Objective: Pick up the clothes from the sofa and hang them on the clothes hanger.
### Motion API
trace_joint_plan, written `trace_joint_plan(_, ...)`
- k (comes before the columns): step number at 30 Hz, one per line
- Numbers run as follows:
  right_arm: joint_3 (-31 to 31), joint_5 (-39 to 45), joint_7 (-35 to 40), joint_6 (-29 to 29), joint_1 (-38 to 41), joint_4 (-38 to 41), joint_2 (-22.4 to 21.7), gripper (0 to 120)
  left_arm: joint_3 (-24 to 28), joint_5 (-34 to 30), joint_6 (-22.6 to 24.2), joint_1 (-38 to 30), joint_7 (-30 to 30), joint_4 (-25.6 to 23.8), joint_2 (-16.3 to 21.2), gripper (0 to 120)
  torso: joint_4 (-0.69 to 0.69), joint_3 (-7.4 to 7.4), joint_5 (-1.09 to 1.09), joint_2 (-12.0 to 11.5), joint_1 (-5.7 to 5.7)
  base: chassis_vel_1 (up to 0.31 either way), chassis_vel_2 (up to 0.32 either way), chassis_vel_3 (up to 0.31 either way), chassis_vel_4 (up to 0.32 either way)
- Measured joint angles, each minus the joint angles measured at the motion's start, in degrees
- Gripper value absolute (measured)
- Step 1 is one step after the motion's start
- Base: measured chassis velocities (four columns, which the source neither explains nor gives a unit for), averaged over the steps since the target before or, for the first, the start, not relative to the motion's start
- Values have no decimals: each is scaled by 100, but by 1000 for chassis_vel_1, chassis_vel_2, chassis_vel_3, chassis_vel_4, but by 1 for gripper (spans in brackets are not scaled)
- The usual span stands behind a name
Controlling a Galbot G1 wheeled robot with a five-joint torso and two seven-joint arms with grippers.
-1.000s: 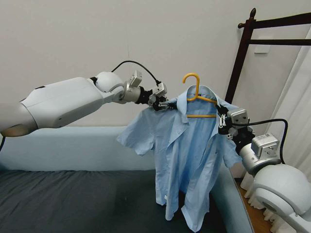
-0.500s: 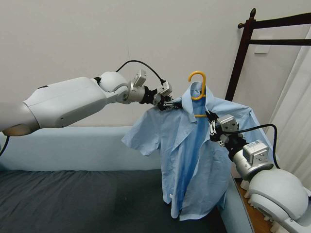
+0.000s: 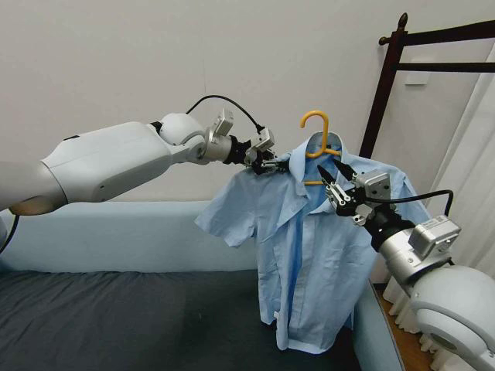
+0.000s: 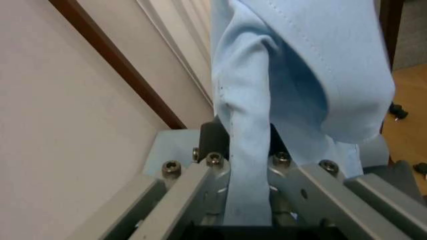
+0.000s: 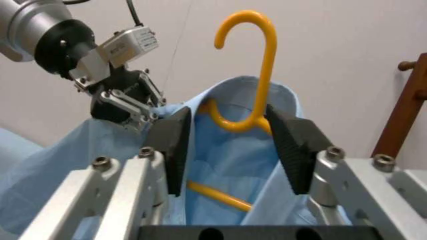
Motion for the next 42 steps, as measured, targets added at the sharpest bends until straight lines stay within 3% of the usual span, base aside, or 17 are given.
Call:
trace_joint_plan(4, 264, 284, -141, 1, 7, -32, -285, 63, -9, 24, -59, -26, 157, 38, 96, 1, 1, 0, 1, 0, 0, 0, 0, 0, 0)
trace_joint_plan(7, 873, 990, -1092, 202, -10, -411, -842, 77, -13, 41, -122, -44, 303, 43, 235, 1, 2, 0, 0, 0, 0, 0, 0, 0, 0)
trace_joint_plan(8, 873, 990, -1092, 202, -10, -411, -842, 77, -13, 41, -122, -44, 303, 43, 235, 1, 2, 0, 0, 0, 0, 0, 0, 0, 0)
trace_joint_plan(12, 1359, 1883, -2765, 479, 226, -1467, -1655, 94, -58, 15, -144, -43, 433, -33, 402, 1, 0, 0, 0, 0, 0, 0, 0, 0, 0)
trace_joint_plan(13, 1359, 1883, -2765, 479, 226, -1467, -1655, 94, -58, 15, -144, -43, 433, -33, 402, 1, 0, 0, 0, 0, 0, 0, 0, 0, 0)
trace_joint_plan(17, 1284, 2155, -4544, 320, 477, -2218, -2153, 100, -114, -13, -151, -26, 517, -189, 527, 1, 1, -1, 0, 0, 0, 0, 0, 0, 0)
trace_joint_plan(22, 1173, 1701, -5531, 347, 435, -2465, -2392, 100, -170, 30, -167, 20, 555, -284, 591, 1, 0, 0, 0, 0, 0, 0, 0, 0, 0)
trace_joint_plan(32, 1072, 1628, -5754, 344, 317, -2635, -2746, 97, -204, 321, -283, 61, 802, -337, 611, 1, 1, 0, 0, 0, 0, 0, 0, 0, 0)
trace_joint_plan(36, 1059, 1752, -5838, 303, 279, -2600, -2848, 90, -231, 349, -285, 59, 821, -353, 556, 1, 1, 0, 0, 0, 0, 0, 0, 0, 0)
trace_joint_plan(39, 1024, 1836, -5846, 200, 252, -2455, -2868, 73, -237, 361, -270, 60, 812, -496, 510, 1, 0, 0, 0, 0, 0, 0, 0, 0, 0)
trace_joint_plan(42, 968, 1931, -5776, 138, 226, -2392, -2826, 65, -240, 361, -254, 61, 791, -566, 498, 1, 0, 0, 0, 0, 0, 0, 0, 0, 0)
